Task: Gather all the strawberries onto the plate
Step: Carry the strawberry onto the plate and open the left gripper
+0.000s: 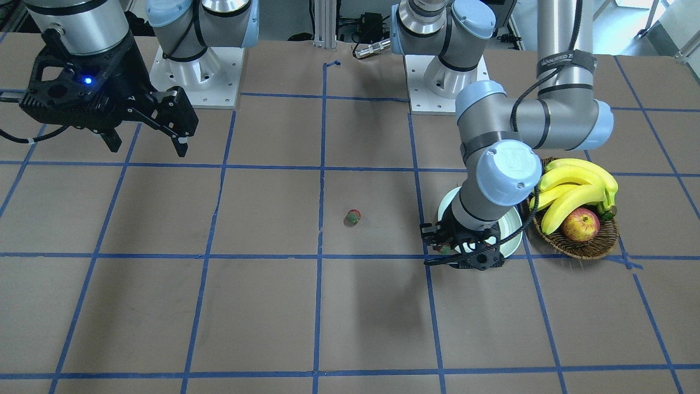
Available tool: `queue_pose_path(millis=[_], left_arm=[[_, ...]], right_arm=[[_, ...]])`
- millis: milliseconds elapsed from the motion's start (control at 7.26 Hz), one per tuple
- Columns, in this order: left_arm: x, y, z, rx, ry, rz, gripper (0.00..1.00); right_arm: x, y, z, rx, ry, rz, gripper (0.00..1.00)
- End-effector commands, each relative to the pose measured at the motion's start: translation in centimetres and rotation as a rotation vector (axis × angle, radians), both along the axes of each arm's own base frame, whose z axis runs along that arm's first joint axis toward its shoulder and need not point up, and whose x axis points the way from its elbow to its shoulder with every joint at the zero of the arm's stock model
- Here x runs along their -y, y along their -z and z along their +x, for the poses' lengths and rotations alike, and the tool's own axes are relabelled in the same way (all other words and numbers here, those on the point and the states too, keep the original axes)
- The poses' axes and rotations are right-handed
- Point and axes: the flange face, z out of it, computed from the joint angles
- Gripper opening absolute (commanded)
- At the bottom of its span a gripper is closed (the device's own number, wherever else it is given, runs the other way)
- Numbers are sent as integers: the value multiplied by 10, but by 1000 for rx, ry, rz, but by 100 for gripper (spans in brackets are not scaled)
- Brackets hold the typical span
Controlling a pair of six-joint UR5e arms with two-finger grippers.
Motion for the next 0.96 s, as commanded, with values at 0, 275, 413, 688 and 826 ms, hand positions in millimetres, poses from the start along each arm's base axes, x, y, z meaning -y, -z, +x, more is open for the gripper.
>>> queue_pose_path(millis=[0,275,413,688,826], left_arm=[[-5,16,67,106,-13,101,0],[-21,27,85,110,-37,149,0],[-31,38,87,100,-34,173,0],[-31,37,95,138,-41,176,0],[-32,39,95,130,-35,181,0]], right_arm=[[0,0,0,0,-1,-1,100],[0,0,0,0,-1,1,100],[0,0,0,0,0,-1,100],[0,1,0,0,-1,2,100],[-1,0,0,0,-1,1,100]])
